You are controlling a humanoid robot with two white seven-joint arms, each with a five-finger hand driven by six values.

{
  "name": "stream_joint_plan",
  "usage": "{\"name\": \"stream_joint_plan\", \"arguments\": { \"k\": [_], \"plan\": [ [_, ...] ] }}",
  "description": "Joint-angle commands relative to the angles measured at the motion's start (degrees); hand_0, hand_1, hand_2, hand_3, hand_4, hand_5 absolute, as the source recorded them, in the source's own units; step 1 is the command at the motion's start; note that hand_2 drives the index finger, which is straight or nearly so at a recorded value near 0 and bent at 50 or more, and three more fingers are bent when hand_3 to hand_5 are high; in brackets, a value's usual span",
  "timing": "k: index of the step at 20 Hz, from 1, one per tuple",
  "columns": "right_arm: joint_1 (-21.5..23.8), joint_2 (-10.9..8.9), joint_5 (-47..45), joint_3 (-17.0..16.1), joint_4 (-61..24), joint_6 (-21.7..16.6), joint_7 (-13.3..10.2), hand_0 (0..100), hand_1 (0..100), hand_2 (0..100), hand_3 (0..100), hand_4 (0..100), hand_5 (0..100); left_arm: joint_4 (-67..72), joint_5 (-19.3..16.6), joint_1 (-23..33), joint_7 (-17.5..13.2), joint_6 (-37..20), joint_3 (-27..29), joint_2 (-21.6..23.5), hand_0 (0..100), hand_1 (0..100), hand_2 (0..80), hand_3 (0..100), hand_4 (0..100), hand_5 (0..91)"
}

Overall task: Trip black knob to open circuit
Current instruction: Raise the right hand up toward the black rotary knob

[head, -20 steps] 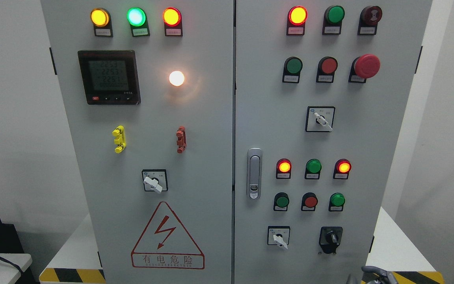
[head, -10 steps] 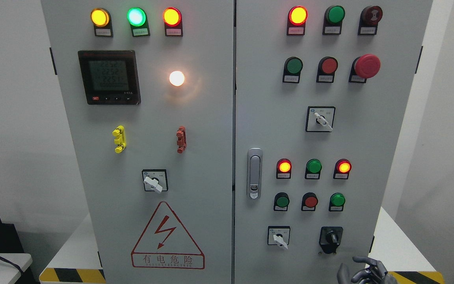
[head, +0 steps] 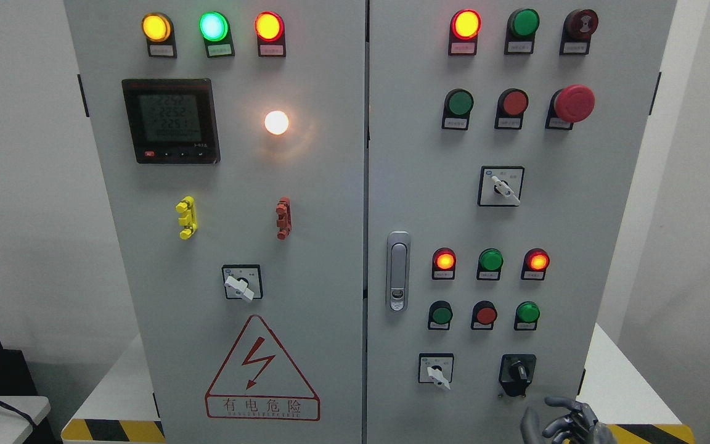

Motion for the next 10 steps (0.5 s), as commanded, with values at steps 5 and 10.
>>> {"name": "stream_joint_plan", "arguments": {
  "k": [5,10],
  "plan": [
    [-1.14,0.25,0.04,0.69,3.44,-0.06,-0.69,36,80,43,81,89,97,0.0,-1.93,-0.44,0.02,0.02,0.0,0.01,12,39,0.0,0,0,0.0],
    [-1.66,0.25,0.04,0.6,4.32,-0.06,-0.69,35,79,43,81,89,97,0.0,-1.93,-0.44,0.02,0.02,0.0,0.01,12,39,0.0,0,0,0.0]
  ]
}}
